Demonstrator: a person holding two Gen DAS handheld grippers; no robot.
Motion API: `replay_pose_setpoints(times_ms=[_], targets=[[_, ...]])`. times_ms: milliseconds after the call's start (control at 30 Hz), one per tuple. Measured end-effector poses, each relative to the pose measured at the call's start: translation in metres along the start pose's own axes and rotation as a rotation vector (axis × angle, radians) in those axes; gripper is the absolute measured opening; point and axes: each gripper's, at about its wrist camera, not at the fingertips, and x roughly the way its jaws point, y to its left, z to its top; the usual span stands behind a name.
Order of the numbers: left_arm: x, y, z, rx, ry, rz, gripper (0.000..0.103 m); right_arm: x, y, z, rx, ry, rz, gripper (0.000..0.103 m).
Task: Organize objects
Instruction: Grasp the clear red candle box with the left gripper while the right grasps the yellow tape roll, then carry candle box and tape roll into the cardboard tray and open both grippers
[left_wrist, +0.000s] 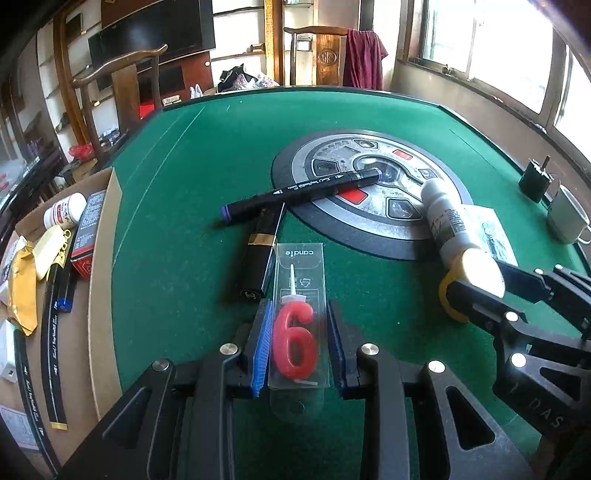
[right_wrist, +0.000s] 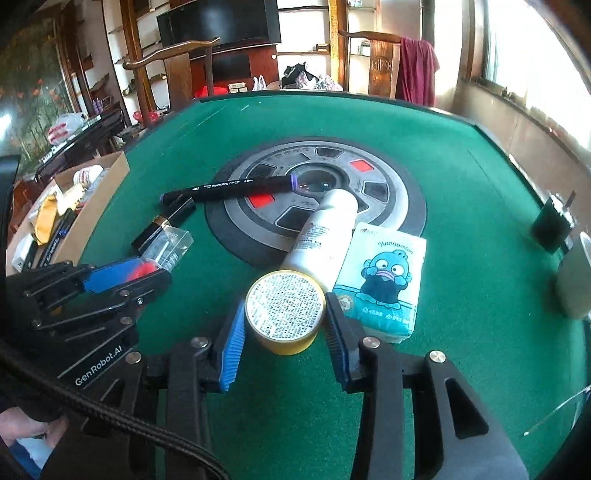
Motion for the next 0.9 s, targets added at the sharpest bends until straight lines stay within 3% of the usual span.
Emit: replay_pose_setpoints(times_ms=[167, 900], targets=[[-0.004, 0.005, -0.002, -0.029, -0.001, -0.026, 0.023, -0.010, -0.016, 0.004, 0.089, -0.012, 0.085, 0.037], [-0.038, 0.014, -0.009, -0.116, -0.098, -0.117, 0.023, -0.035, -0.010, 0.012, 0.131, -0.095, 0.161, 0.038]])
